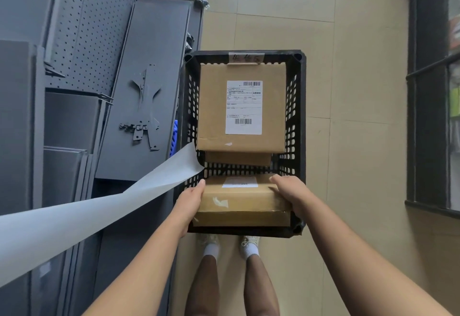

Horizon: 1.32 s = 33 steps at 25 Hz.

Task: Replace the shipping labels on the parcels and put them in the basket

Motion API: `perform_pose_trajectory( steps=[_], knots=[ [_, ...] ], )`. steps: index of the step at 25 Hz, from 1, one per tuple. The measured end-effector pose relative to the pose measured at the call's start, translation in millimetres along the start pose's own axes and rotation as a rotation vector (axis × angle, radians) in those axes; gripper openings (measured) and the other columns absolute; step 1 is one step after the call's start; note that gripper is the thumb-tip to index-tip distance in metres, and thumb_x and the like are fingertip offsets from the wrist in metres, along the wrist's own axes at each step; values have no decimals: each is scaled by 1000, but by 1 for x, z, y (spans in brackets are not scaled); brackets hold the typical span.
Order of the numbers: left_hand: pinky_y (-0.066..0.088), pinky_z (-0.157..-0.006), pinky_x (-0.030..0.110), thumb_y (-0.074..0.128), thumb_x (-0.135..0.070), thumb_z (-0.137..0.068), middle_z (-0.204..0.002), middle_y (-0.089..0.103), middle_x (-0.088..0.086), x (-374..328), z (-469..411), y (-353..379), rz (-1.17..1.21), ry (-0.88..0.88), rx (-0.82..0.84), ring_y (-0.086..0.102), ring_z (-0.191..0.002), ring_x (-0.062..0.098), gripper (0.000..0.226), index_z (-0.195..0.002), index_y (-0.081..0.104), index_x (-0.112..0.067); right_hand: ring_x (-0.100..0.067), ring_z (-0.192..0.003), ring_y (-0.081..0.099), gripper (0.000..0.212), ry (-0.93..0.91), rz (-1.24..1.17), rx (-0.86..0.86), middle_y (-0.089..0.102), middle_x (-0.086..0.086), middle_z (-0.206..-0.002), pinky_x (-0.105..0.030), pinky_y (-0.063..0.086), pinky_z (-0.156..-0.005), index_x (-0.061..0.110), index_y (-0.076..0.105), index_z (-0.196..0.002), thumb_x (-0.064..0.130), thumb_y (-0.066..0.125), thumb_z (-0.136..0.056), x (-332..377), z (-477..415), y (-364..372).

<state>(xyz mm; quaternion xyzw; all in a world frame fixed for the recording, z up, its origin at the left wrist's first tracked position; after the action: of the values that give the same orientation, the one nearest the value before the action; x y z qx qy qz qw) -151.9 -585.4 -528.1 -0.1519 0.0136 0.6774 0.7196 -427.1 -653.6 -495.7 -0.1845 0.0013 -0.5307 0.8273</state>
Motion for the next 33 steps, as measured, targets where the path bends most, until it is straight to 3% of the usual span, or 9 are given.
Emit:
perform_pose_trajectory(
  steps=[5, 11, 15, 18, 21, 23, 27, 30, 33],
  knots=[
    [40, -100, 35, 50, -66, -95, -131, 61, 1, -1, -10, 11, -27, 6, 41, 56, -120, 20, 69, -141, 55, -15, -19, -95, 56, 37, -28, -40, -25, 60, -4, -110, -32, 43, -75, 12, 60, -122, 33, 49, -93, -4, -21, 10],
    [45, -110, 45, 59, -96, -58, -139, 58, 0, 7, -30, 13, -115, 65, 60, 57, -124, 22, 115, -147, 48, -24, -23, -112, 50, 46, -33, -14, -43, 56, -4, -122, -35, 41, -93, 8, 54, -136, 29, 41, -97, -9, -37, 18],
    [45, -108, 41, 57, -79, -81, -143, 56, 3, 2, -31, 15, -128, 92, 48, 54, -127, 23, 94, -152, 43, -19, -27, -129, 47, 54, -34, 12, -67, 49, -9, -145, -40, 39, -108, 11, 47, -145, 33, 40, -96, -13, -45, 18],
    [41, -105, 37, 54, -76, -86, -154, 46, 5, -1, -20, 12, -115, 104, 48, 47, -137, 25, 93, -157, 35, -19, -26, -118, 55, 55, -68, 33, -80, 55, -8, -139, -45, 47, -102, 12, 48, -143, 37, 40, -94, -8, -40, 16],
    [34, -113, 39, 53, -65, -95, -161, 37, 6, -13, 0, 3, -108, 143, 20, 38, -145, 26, 85, -159, 30, -15, -22, -112, 57, 47, -106, 1, -104, 57, -8, -136, -35, 48, -92, 12, 50, -141, 35, 43, -100, 4, -20, 11],
    [32, -118, 40, 55, -63, -95, -161, 39, 6, -26, 16, -6, -80, 178, 6, 40, -145, 25, 83, -159, 32, -16, -24, -121, 53, 45, -145, 28, -132, 57, -6, -137, -33, 41, -93, 13, 52, -140, 34, 44, -101, 13, -8, 5],
    [34, -112, 35, 56, -56, -97, -158, 43, 5, -67, 63, -26, -7, 291, 5, 43, -143, 22, 75, -157, 36, -15, -25, -113, 57, 35, -286, 61, -194, 65, -9, -124, -38, 44, -100, 9, 64, -123, 26, 48, -97, 50, 36, -10],
    [38, -100, 29, 53, -50, -101, -151, 52, 4, -95, 117, -34, -31, 390, 19, 51, -131, 18, 60, -149, 47, -15, -25, -108, 60, 32, -391, 69, -210, 67, -9, -118, -38, 47, -97, 6, 65, -120, 21, 49, -97, 75, 85, -22],
    [39, -109, 33, 54, -53, -100, -153, 50, 1, -128, 172, -49, 24, 500, 19, 47, -138, 18, 66, -153, 43, -16, -21, -103, 58, 29, -499, 30, -198, 63, -4, -114, -35, 49, -88, 11, 63, -121, 21, 48, -98, 105, 143, -32]
  ],
)
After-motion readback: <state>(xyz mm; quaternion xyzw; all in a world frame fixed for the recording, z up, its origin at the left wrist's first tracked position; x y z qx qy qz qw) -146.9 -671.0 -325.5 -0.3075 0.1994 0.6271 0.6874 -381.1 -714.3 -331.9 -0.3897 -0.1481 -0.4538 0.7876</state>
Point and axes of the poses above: each hand's wrist, its own z-axis away from the middle knuckle, its own y-axis out of the palm, x = y × z, the point moved 4 cm from there along -z, towards the middle knuckle
